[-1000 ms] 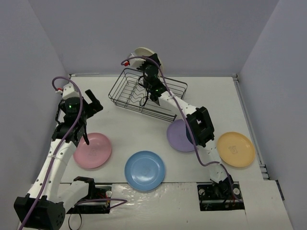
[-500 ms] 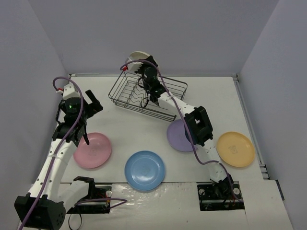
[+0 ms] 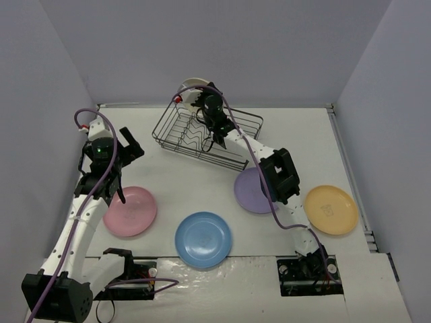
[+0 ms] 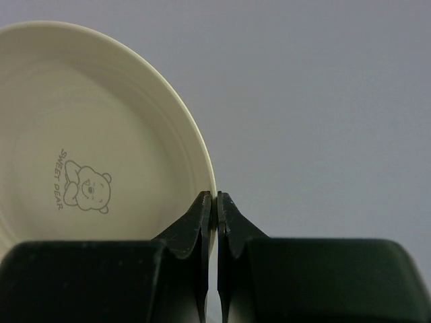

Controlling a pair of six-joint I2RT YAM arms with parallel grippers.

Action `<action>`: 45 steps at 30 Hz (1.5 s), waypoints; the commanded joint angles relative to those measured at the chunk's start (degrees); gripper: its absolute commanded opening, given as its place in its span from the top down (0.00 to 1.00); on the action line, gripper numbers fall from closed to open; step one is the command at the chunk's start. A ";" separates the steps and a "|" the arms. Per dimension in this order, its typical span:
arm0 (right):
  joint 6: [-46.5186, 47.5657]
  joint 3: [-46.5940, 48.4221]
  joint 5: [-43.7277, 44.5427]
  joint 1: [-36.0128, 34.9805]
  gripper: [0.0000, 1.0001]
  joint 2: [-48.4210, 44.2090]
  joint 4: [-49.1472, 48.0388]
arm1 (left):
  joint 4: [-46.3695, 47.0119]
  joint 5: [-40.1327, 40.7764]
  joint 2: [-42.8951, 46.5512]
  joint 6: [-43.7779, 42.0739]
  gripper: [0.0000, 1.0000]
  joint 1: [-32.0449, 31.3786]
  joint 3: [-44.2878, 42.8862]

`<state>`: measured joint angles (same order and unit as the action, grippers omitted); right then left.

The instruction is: Load the plates into the dish rack

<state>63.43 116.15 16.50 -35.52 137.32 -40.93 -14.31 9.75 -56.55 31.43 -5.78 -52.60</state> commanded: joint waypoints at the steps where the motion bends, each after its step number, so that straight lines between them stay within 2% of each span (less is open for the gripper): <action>1: -0.24 -0.89 -3.18 0.80 1.00 -1.88 -3.36 | 3.68 -1.04 -0.22 -0.85 0.03 0.59 -0.93; 10: -1.74 -3.66 -4.01 0.72 1.00 -1.00 -7.05 | 3.68 -1.05 -0.58 0.04 0.03 0.95 -0.75; 14: -2.99 -4.36 -2.76 0.62 0.92 -0.92 -7.88 | 3.15 -0.87 -0.95 1.15 0.03 1.21 -1.02; 18: -5.91 -5.10 -1.11 0.13 0.41 -1.80 -9.09 | 1.35 -0.51 -2.67 4.60 0.03 1.29 -2.45; 19: -6.60 -5.05 -0.99 0.02 0.33 -2.27 -8.77 | 0.61 -0.08 -3.04 5.17 0.03 1.29 -3.12; 24: -10.24 -5.85 -0.30 -0.92 0.20 -5.71 -7.03 | -3.38 1.44 -3.70 8.36 0.03 1.21 -4.59; 30: -18.45 -9.98 -1.88 -2.04 0.12 -14.66 -2.34 | -13.46 2.44 -2.47 14.05 0.03 1.21 -6.38; 31: -20.37 -10.82 -2.68 -2.09 0.08 -16.62 -0.85 | -15.25 2.58 -1.93 14.96 0.03 1.22 -6.44; 32: -22.37 -11.75 -3.69 -2.09 0.01 -17.83 1.22 | -17.23 3.04 -0.98 15.38 0.03 1.29 -6.40; 40: -45.56 -19.42 -5.82 -0.57 0.00 -35.81 16.64 | -39.04 10.04 3.08 22.46 0.03 2.77 -8.28; 44: -61.22 -31.26 -7.12 3.49 0.00 -47.33 17.28 | -43.64 0.41 3.28 24.47 0.03 11.30 -3.20; 45: -62.75 -34.87 -8.33 5.12 0.00 -50.65 17.22 | -44.55 -1.59 3.28 24.54 0.03 13.92 -2.49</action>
<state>18.54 90.92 10.35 -35.58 98.02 -24.87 -49.88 14.99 -52.97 52.44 0.43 -57.67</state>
